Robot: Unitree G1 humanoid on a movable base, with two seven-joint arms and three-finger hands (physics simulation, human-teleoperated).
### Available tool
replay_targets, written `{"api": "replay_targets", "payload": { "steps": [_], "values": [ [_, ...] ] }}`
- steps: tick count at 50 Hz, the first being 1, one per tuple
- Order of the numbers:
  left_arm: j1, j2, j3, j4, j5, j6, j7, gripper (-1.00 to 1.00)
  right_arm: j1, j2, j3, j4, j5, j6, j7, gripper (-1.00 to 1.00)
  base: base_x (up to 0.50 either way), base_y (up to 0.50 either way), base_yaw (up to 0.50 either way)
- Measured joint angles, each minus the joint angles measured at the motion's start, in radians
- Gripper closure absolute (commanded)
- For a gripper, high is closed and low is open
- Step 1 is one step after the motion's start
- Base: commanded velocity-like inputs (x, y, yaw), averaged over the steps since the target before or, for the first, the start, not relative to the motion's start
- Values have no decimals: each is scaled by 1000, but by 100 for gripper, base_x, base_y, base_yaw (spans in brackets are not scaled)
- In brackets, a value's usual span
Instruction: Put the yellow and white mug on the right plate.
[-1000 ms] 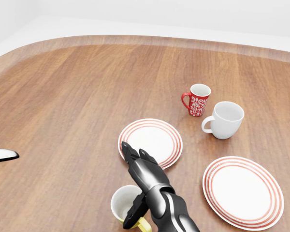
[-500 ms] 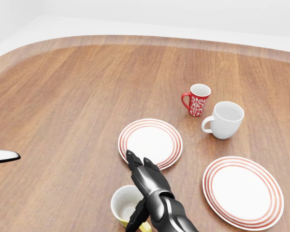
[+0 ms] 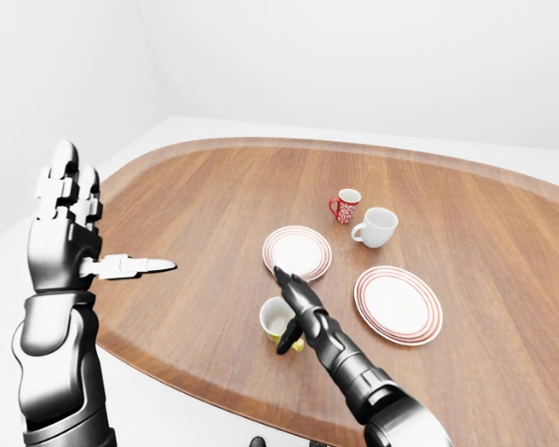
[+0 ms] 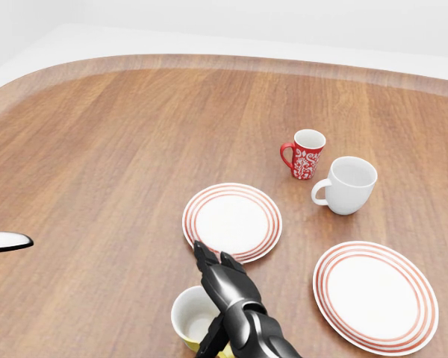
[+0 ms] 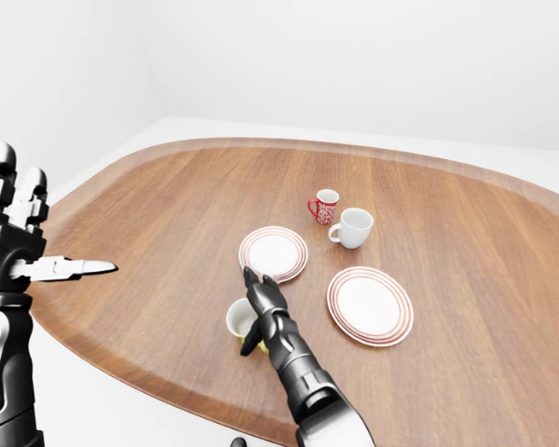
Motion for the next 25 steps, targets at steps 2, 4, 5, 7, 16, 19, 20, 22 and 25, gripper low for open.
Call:
{"api": "replay_targets", "payload": {
  "steps": [2, 4, 5, 7, 16, 19, 20, 22, 25],
  "values": [
    [0, 0, 1, 0, 0, 0, 0, -100, -1, 0, -1, 7, 0, -3, -3, -100, 0, 0, 0],
    [0, 0, 1, -1, 0, 0, 0, -100, -2, 0, -1, 15, 0, -6, -6, -100, 0, 0, 0],
    [0, 0, 0, -1, 0, 0, 0, -100, -2, 0, -1, 18, 1, -7, -8, -100, 0, 0, 0],
    [0, 0, 0, -1, 0, 0, 0, -100, -1, 0, -2, 21, 1, -8, -8, -100, 0, 0, 0],
    [0, 0, 0, -4, 0, 0, 0, -100, -2, 1, -4, 26, 6, -13, -4, 100, 0, 0, 0],
    [0, 0, 0, -5, 0, 0, 0, -100, -5, 5, -4, 21, 24, -17, 17, 100, 0, 0, 0],
    [0, 0, 0, -4, 1, 0, 0, -100, -7, 6, -4, 21, 31, -18, 21, 100, 0, 0, 0],
    [0, 0, 1, -5, 1, 0, 0, -100, -7, 5, -3, 25, 30, -18, 12, 100, 0, 0, 0],
    [0, 0, 1, -5, 0, 0, 0, -100, -7, 2, -5, 28, 33, -17, 3, 100, 0, 0, 0]
  ]
}}
